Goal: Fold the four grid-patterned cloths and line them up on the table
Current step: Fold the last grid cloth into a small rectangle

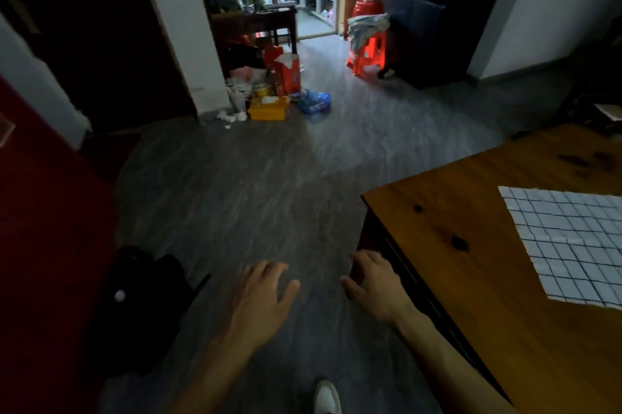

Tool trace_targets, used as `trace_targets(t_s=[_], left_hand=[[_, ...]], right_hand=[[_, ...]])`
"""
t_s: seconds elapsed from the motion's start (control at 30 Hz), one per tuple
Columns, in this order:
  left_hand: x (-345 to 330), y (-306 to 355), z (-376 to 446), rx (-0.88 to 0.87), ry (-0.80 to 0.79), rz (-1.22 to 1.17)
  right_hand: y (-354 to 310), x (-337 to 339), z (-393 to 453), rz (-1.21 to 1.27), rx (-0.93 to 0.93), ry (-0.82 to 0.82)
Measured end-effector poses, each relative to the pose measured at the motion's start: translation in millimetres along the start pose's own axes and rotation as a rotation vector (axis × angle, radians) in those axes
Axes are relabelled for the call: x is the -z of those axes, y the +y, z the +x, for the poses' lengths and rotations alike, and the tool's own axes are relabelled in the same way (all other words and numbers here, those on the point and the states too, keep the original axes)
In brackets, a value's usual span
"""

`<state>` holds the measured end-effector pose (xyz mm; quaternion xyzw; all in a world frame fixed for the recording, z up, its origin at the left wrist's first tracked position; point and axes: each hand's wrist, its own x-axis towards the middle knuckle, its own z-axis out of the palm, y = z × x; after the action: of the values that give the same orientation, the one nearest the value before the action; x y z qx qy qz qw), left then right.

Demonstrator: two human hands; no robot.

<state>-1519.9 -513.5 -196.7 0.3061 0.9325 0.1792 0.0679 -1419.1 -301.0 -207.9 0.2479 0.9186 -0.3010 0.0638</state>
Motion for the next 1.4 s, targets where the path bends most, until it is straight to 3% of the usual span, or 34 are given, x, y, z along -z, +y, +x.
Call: trace_targets(t_s=[0.33,0.67,1.03,1.3,1.4], left_hand=[[14,32,198,-0.17,-0.071,-0.182],[-2,8,387,-0.4,-0.163,-0.339],[10,20,566,-0.704,-0.259,-0.244],[-24,66,685,-0.865,-0.341,-0.015],[-35,99,741,-0.888,-0.366,0.012]], right_hand=[[10,83,118,0.079,-0.115,0.125],[-7,115,254,0.023,-0.366,0.25],[-32,153,367,0.096,-0.582,0.395],[28,178,464,0.095,-0.79,0.461],[60,197,507,0.205,-0.842,0.517]])
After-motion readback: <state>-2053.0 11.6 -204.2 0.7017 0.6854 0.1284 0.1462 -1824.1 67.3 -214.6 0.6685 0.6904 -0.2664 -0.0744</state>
